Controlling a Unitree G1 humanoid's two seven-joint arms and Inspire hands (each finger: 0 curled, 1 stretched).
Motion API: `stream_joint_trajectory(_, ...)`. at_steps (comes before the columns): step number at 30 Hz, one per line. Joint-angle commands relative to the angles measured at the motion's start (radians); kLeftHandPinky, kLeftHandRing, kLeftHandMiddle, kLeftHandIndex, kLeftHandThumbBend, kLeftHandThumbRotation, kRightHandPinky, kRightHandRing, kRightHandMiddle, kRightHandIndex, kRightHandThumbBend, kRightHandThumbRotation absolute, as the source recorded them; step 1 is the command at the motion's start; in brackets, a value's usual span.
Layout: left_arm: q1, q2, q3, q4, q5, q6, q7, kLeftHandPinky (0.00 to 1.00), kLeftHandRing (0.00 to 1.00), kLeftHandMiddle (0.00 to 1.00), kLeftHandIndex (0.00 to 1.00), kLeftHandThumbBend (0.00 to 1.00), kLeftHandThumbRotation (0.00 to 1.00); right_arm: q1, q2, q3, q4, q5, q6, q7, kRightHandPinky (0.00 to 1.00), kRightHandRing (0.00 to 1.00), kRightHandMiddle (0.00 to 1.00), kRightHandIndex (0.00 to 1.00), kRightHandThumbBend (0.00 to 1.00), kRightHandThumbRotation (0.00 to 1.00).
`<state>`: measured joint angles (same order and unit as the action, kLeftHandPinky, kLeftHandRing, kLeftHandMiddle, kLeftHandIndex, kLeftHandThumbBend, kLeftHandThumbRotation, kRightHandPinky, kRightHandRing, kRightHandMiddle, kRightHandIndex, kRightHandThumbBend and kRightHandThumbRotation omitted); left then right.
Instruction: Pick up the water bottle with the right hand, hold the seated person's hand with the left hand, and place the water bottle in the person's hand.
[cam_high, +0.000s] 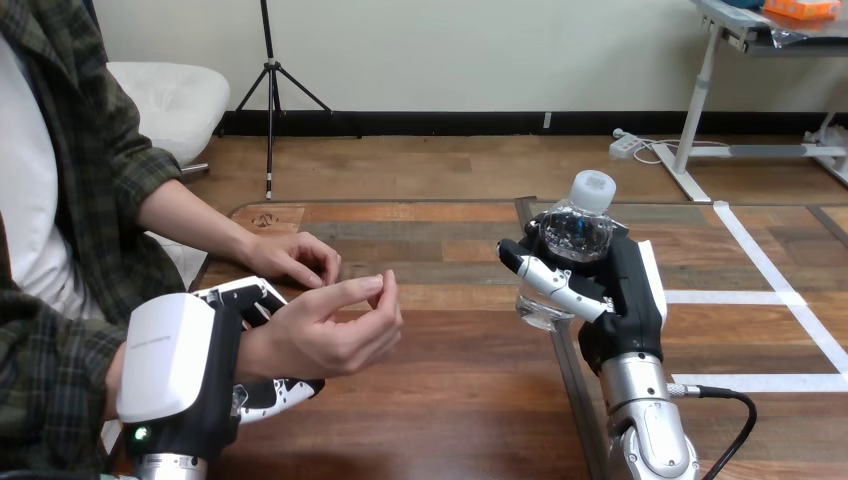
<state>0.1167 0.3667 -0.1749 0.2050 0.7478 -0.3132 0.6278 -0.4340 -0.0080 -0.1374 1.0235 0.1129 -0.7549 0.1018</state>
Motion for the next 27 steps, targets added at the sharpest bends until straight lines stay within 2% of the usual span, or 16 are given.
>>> stream_joint_trajectory(1,-0.059,-0.045,-0.047,-0.079,0.005,-0.046,-0.009,0.24,0.28,0.33,0.38,0.88,0.0,-0.089,-0.021,-0.008,-0.069,-0.002,-0.02,-0.002,0.41,0.41,0.41,0.39,0.68,0.0)
stream_joint_trajectory(7,-0.061,-0.047,-0.05,-0.082,0.005,-0.055,-0.012,0.24,0.28,0.33,0.38,0.87,0.0,-0.09,-0.024,-0.002,-0.068,-0.023,-0.023,-0.023,0.41,0.41,0.41,0.38,0.68,0.0)
stream_joint_trajectory(11,-0.061,-0.052,-0.054,-0.089,0.008,-0.056,-0.017,0.24,0.28,0.33,0.38,0.87,0.0,-0.092,-0.019,-0.008,-0.068,-0.006,-0.022,-0.005,0.4,0.41,0.41,0.39,0.67,0.0)
stream_joint_trajectory(19,-0.067,-0.062,-0.063,-0.097,0.011,-0.066,-0.026,0.23,0.27,0.32,0.37,0.88,0.0,-0.098,-0.016,-0.005,-0.072,-0.014,-0.02,-0.015,0.38,0.41,0.41,0.39,0.68,0.0)
stream_joint_trajectory(27,-0.08,-0.072,-0.085,-0.097,0.032,-0.084,-0.018,0.22,0.27,0.32,0.37,0.89,0.0,-0.105,0.0,-0.01,-0.091,0.024,-0.013,0.02,0.39,0.41,0.42,0.39,0.69,0.0)
